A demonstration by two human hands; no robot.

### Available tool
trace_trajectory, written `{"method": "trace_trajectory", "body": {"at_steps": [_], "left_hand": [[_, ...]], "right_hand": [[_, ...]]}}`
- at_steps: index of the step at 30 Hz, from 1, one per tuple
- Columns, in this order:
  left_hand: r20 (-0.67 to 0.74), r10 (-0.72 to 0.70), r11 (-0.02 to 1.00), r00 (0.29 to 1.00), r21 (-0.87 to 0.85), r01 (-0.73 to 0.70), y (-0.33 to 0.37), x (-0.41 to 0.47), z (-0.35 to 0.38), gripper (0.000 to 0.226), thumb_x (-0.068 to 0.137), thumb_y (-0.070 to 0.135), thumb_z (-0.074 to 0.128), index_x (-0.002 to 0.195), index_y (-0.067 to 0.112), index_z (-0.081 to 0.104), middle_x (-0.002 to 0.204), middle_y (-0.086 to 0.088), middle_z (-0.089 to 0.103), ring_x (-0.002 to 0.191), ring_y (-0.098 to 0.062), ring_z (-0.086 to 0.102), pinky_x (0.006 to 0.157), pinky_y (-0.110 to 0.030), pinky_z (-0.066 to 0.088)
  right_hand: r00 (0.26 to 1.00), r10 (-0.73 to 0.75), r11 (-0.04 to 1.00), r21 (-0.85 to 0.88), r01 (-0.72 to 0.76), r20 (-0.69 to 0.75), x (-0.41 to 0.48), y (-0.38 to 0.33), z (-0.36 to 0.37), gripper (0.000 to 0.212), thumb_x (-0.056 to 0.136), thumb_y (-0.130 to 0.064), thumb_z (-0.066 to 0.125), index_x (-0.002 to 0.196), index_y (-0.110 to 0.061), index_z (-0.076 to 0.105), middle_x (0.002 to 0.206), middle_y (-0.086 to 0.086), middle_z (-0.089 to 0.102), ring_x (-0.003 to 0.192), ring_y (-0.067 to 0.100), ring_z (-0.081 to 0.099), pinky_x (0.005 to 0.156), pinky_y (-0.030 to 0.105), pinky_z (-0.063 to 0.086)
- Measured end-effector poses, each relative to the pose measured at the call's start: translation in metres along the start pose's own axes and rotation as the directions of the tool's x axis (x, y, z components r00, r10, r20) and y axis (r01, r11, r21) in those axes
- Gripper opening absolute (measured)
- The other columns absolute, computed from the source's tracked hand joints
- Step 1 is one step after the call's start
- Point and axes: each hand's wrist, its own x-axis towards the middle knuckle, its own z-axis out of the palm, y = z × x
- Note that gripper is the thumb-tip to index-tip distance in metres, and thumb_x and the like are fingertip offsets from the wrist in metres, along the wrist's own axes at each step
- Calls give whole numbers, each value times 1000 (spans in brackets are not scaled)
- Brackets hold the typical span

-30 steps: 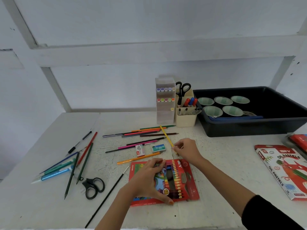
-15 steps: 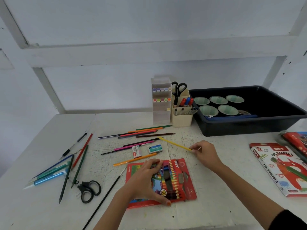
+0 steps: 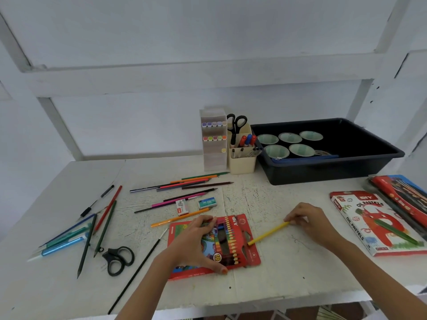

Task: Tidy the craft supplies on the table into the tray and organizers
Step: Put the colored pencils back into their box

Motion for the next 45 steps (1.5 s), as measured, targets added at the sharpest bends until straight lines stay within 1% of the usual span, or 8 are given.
{"method": "trace_trajectory", "body": {"at_steps": [12,19,25,35,37,40,42,45], "left_hand": [[15,-20,999,1000,28,20,2,0,-3,126,49,80,66,150,28,12,151,17,6,140,-9,10,116,-30,20],[32,-21,999,999,38,20,5,-1,-6,121,55,74,70,150,27,12,150,17,6,139,-10,11,117,-32,20],[44,-23,997,999,78,19,5,-1,-4,122,56,76,68,151,27,8,150,18,5,140,-11,10,117,-35,21],[7,-2,997,1000,71,1,-2,-1,4,122,56,78,66,150,32,2,150,20,-1,141,-9,3,118,-35,16],[3,-2,999,1000,53,2,-3,-1,4,122,56,78,66,150,32,3,150,22,-2,142,-9,2,118,-37,16],[-10,2,1000,1000,16,-2,-5,-1,6,123,53,80,65,150,33,4,148,25,-1,142,-10,1,118,-40,18],[-17,12,1000,1000,-2,-12,-6,-1,7,123,53,80,65,150,33,5,148,26,-1,142,-9,2,118,-40,19],[-23,17,1000,1000,-22,-17,-7,-1,8,123,53,80,66,150,34,5,148,26,-1,142,-9,2,118,-41,19]], "right_hand": [[966,-188,982,59,180,177,-6,-78,59,10,87,-14,64,90,-17,73,90,-9,55,88,6,51,75,12,42],[997,-58,981,187,46,59,4,-94,82,3,79,-9,71,82,-9,71,88,-1,62,84,11,59,74,20,50],[1000,0,972,234,4,-18,8,-97,93,17,72,-13,79,72,-17,62,81,1,63,76,12,58,68,25,50],[999,37,980,197,-29,-38,11,-94,110,24,75,-23,78,79,-14,56,87,-5,52,83,5,52,68,9,43],[1000,22,981,195,-24,10,12,-95,106,22,77,-22,76,79,-15,56,90,-4,51,87,7,52,70,12,47],[971,-27,980,198,-21,239,17,-94,80,17,81,-13,70,75,-22,57,96,-3,54,91,11,55,77,22,52],[939,-12,986,160,-46,344,25,-91,61,23,83,-6,65,73,-25,60,95,-4,56,88,10,57,71,20,51],[978,12,996,82,-30,210,47,-97,49,28,82,-2,61,68,-26,62,88,-4,58,78,7,54,62,14,43]]}}
